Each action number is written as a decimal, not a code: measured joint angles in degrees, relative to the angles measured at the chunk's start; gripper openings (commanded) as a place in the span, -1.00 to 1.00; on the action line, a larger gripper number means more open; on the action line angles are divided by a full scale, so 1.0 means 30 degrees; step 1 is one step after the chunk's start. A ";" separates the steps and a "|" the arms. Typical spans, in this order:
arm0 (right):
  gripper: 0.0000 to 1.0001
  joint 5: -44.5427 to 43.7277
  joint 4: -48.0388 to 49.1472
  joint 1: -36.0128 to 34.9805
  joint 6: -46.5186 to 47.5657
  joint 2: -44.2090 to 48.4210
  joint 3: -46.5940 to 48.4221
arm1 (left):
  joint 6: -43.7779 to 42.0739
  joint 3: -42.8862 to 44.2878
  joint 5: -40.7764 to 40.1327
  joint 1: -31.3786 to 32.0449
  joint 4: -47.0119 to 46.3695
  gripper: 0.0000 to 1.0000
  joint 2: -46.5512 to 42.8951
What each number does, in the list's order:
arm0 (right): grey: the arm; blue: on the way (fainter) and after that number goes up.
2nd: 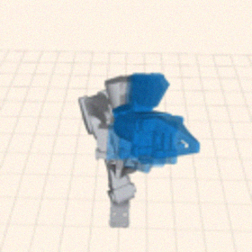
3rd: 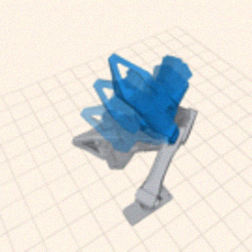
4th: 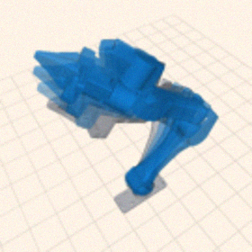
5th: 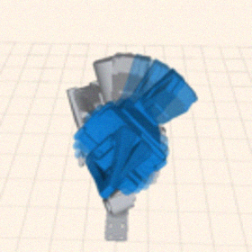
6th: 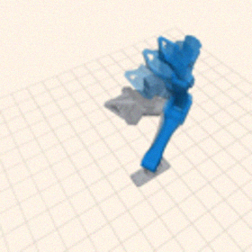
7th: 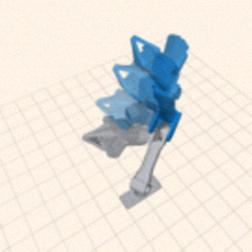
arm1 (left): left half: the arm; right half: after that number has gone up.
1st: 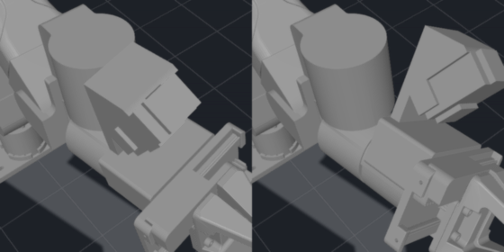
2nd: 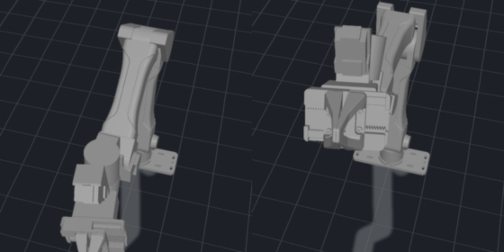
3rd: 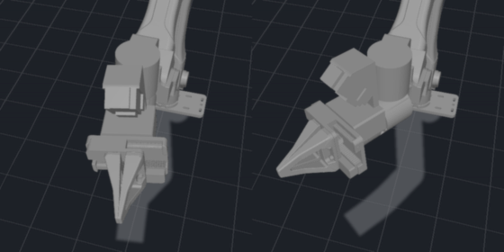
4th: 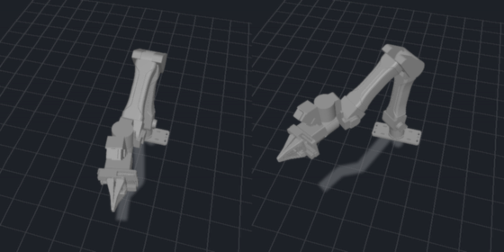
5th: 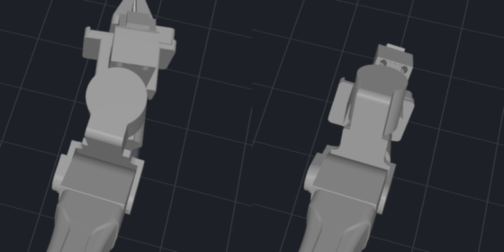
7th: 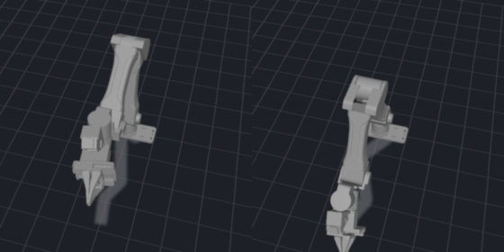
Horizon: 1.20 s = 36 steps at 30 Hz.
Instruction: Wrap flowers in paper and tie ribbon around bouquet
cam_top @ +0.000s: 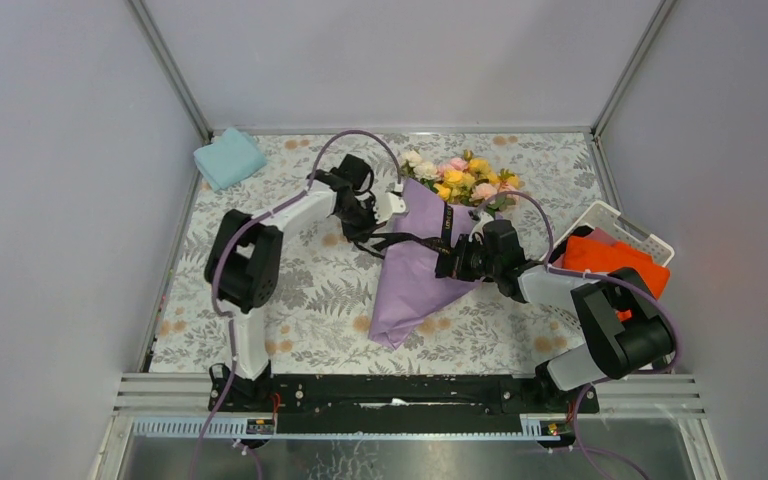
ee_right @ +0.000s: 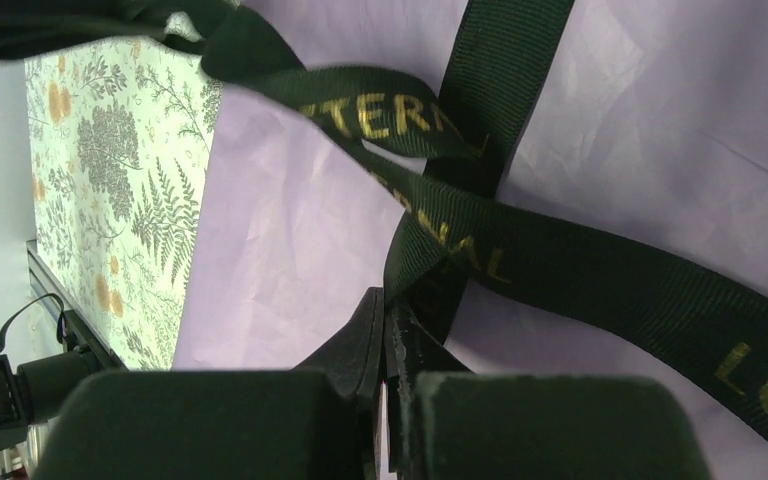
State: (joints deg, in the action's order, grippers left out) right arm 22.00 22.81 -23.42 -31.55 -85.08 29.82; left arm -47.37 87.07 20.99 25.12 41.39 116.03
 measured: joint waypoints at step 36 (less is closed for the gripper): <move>-1.00 0.0306 -0.0481 0.0248 0.0313 -0.0517 0.0393 | -0.1027 -0.0889 0.2608 0.2608 -0.2492 0.55 -0.0138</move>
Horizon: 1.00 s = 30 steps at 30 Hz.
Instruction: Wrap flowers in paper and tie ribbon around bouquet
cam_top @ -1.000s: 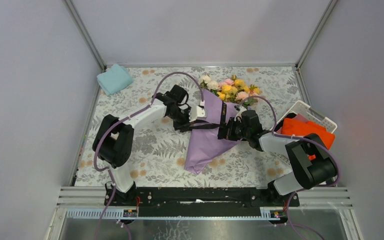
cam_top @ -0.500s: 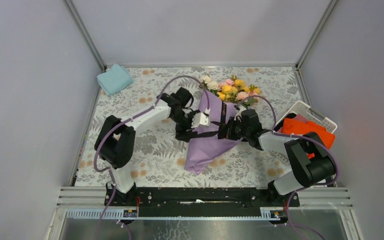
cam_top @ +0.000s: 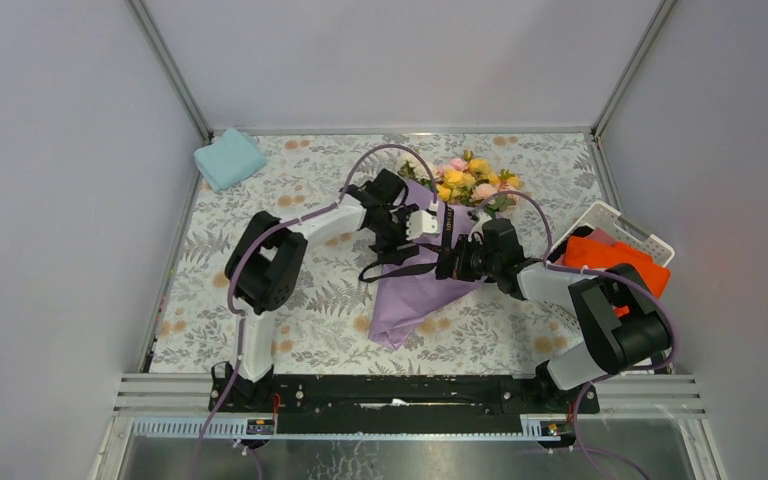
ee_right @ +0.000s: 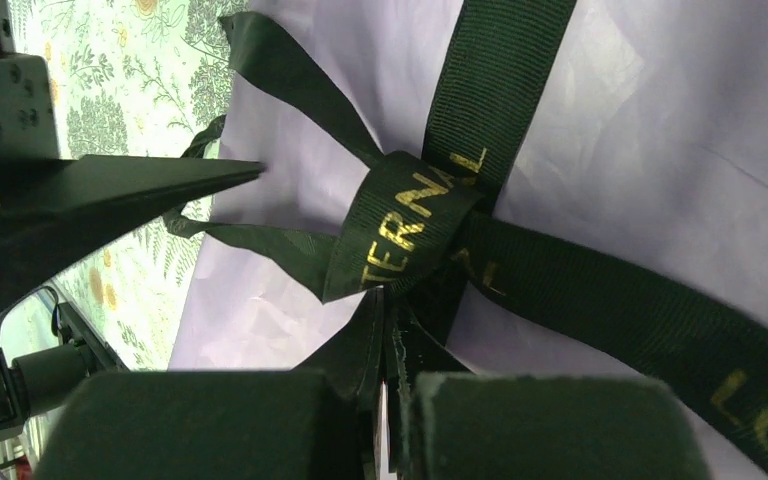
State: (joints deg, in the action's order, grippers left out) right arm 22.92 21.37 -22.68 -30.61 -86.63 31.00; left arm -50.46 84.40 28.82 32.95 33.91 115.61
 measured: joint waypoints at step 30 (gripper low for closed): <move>-1.00 0.7519 -1.3325 0.0962 0.3424 0.4233 0.4648 | 0.2543 -0.0452 -0.7715 -0.1683 -0.6863 -1.00 0.0408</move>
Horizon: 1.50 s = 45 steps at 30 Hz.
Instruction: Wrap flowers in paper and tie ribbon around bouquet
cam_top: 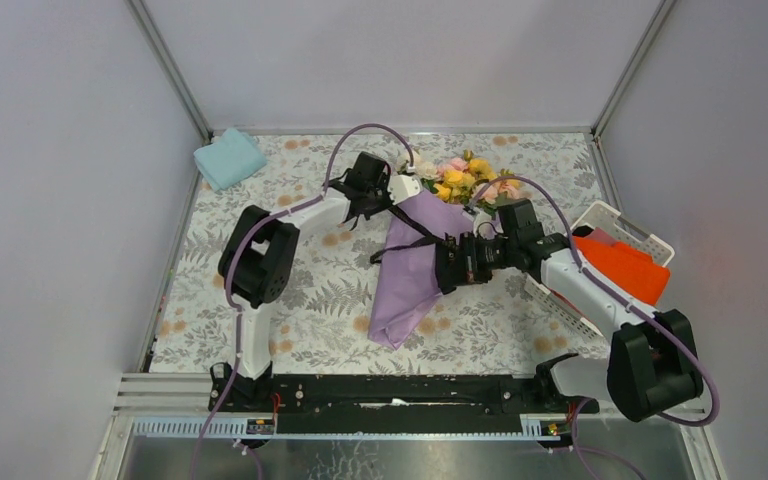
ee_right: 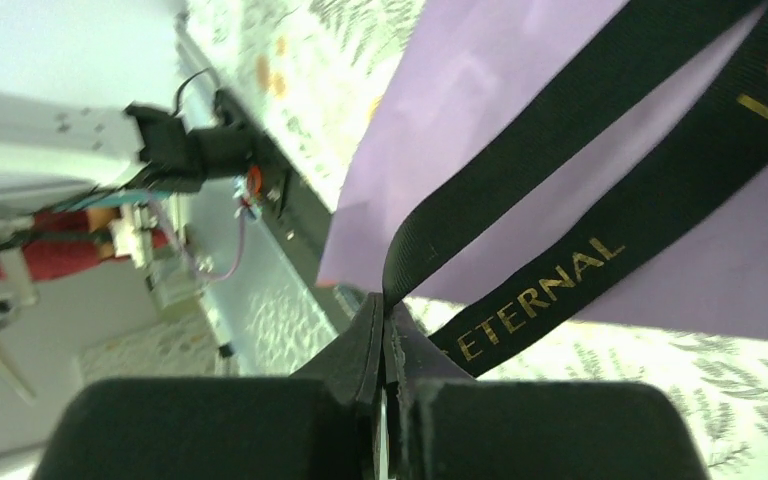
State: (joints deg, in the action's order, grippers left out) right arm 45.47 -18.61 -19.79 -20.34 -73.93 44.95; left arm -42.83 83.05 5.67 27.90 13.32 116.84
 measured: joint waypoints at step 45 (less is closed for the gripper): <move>-1.00 -0.8109 1.0484 1.5475 -0.8969 0.2419 -0.3657 | 0.4167 -1.2808 0.0095 -0.9355 0.0415 -1.00 -1.0331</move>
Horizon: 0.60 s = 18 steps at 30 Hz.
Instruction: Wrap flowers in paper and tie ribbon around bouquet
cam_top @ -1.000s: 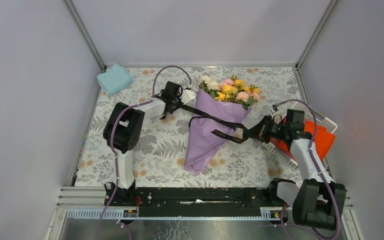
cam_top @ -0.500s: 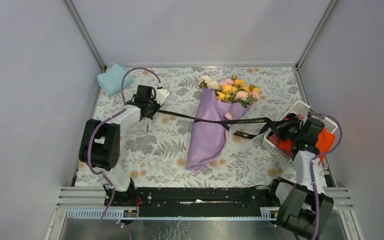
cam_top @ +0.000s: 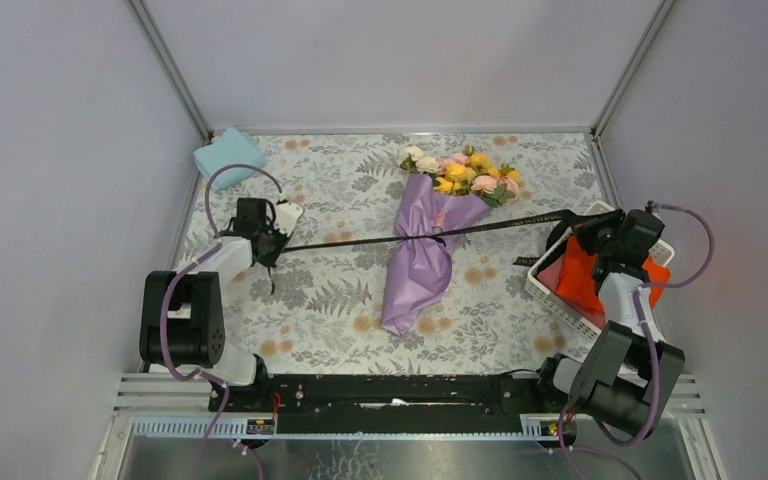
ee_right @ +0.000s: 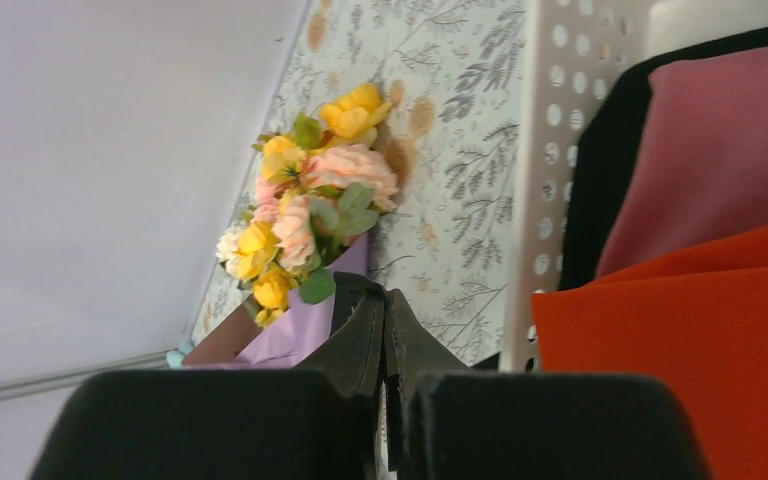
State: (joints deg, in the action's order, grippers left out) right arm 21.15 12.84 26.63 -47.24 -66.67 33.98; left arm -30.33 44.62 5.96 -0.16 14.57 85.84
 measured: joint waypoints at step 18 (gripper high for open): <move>-1.00 -0.2382 -0.0102 -0.2484 0.3942 -0.1698 0.2040 | -0.1814 -0.0459 0.0007 -0.0831 0.1727 -0.78 -0.0138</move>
State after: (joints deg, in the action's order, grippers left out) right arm 14.00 12.53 19.18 -35.42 -71.77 40.10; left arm -35.77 43.24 5.98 -2.66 19.75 85.43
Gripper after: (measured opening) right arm 0.011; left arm 0.006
